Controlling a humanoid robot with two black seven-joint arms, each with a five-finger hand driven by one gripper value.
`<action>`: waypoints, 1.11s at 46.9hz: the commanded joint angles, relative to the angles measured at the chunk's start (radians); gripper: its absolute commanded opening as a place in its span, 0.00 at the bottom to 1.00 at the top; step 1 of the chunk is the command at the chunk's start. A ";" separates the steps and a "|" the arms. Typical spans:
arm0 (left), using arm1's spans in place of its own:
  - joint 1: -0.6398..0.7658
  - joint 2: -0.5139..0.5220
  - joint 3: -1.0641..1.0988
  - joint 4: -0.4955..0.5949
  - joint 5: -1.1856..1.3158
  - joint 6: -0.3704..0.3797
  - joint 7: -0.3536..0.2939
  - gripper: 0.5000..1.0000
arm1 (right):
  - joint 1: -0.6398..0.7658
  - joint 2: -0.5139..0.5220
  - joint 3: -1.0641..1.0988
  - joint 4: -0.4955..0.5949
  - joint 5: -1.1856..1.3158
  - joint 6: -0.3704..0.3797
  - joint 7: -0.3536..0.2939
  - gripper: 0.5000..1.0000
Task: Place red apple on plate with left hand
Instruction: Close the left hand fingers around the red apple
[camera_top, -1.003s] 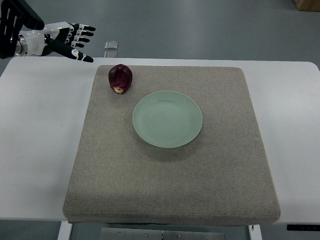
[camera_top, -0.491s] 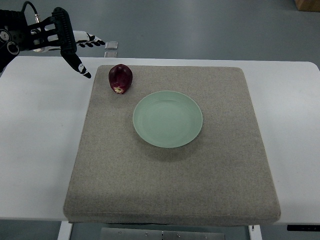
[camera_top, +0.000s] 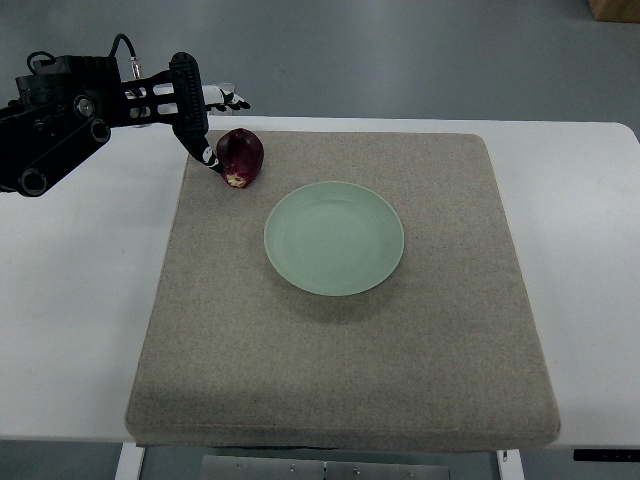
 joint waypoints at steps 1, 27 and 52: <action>0.002 -0.016 0.007 0.001 -0.002 0.002 0.000 1.00 | 0.000 0.000 0.000 0.000 0.000 0.000 0.000 0.93; 0.017 -0.041 0.036 0.029 0.000 0.069 0.000 1.00 | 0.000 0.000 0.000 0.000 0.000 0.000 0.000 0.93; 0.032 -0.053 0.044 0.029 0.000 0.072 0.000 0.99 | 0.000 0.000 0.000 0.000 0.000 0.000 0.000 0.93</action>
